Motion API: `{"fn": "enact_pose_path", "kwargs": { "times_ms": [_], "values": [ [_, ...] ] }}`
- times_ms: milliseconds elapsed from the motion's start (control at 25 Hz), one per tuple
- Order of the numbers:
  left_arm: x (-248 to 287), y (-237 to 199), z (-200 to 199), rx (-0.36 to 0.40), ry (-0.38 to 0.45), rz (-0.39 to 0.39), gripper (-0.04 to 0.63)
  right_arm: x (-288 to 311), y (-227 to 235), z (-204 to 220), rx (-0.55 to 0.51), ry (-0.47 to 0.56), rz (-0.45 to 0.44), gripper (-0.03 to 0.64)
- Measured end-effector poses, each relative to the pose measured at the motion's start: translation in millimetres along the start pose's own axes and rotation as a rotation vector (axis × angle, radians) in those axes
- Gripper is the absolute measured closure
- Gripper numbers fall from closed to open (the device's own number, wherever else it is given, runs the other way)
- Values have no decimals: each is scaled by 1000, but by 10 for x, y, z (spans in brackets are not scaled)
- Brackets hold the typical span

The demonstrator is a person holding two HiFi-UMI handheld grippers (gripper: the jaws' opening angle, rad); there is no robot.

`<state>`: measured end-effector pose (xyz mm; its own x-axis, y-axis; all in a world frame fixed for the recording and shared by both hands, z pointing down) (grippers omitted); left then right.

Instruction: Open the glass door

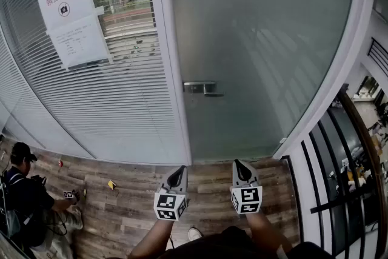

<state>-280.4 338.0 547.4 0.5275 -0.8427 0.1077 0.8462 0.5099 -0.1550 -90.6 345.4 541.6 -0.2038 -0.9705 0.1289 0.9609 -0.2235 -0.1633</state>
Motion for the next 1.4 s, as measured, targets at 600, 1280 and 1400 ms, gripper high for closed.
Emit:
{"fn": "enact_pose_path", "kwargs": {
  "times_ms": [600,1280,1400],
  "values": [
    [1031,-509,-277,17,7,-51,594,1274,235,-344,57,32,-88,601],
    [2348,-781,-576,61,-8,-164,594,2653,510,-665,-80,49,-287,601],
    [2475,-848,-562,39,-13,-169,594,2866,509,-696,-186,7,-341,600]
  ]
}}
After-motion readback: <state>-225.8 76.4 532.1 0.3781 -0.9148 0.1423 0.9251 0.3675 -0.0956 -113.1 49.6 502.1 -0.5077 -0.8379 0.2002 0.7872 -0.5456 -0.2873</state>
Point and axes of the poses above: the fingertips, and each gripper's own axes: x forward along the fingers, y to its right, z out of its underside, the point moved 1 cm from there along -x, backward along the fingers, and after that the axes turned 4 degrees about -x, right-handed, at the moved point
